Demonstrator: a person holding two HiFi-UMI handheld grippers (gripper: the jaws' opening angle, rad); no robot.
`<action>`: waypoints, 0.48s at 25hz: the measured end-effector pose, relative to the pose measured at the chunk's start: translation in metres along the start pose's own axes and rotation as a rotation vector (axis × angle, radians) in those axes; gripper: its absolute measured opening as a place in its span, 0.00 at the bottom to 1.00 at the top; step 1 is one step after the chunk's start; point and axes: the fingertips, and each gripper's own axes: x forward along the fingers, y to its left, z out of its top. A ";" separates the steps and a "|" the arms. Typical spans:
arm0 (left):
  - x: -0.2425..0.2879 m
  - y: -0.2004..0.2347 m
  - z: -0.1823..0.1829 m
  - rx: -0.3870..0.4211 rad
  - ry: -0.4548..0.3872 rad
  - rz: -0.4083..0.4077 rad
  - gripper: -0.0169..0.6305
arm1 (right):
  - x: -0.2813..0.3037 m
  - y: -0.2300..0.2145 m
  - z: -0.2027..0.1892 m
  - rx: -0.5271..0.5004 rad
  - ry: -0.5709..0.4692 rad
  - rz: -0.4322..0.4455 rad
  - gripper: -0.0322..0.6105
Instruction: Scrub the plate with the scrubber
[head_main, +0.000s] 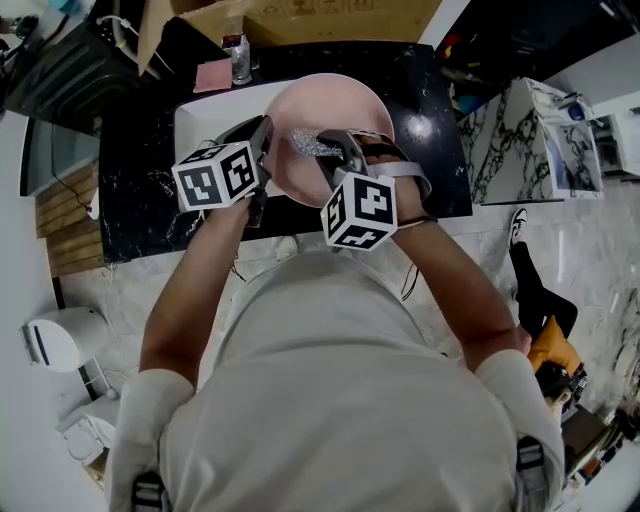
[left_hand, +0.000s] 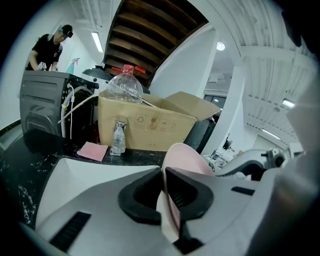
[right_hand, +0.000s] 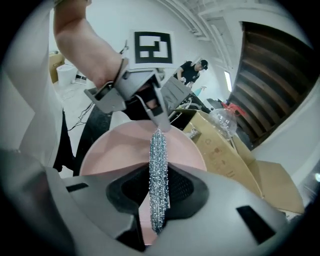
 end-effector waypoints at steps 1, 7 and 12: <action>-0.001 -0.001 -0.001 0.001 0.001 -0.002 0.06 | -0.001 -0.012 -0.002 0.012 0.005 -0.028 0.17; -0.004 -0.005 -0.004 0.015 -0.003 -0.011 0.07 | 0.006 -0.067 -0.021 0.063 0.065 -0.157 0.17; -0.007 -0.005 -0.001 0.002 -0.024 -0.022 0.07 | 0.016 -0.056 -0.024 0.079 0.080 -0.123 0.17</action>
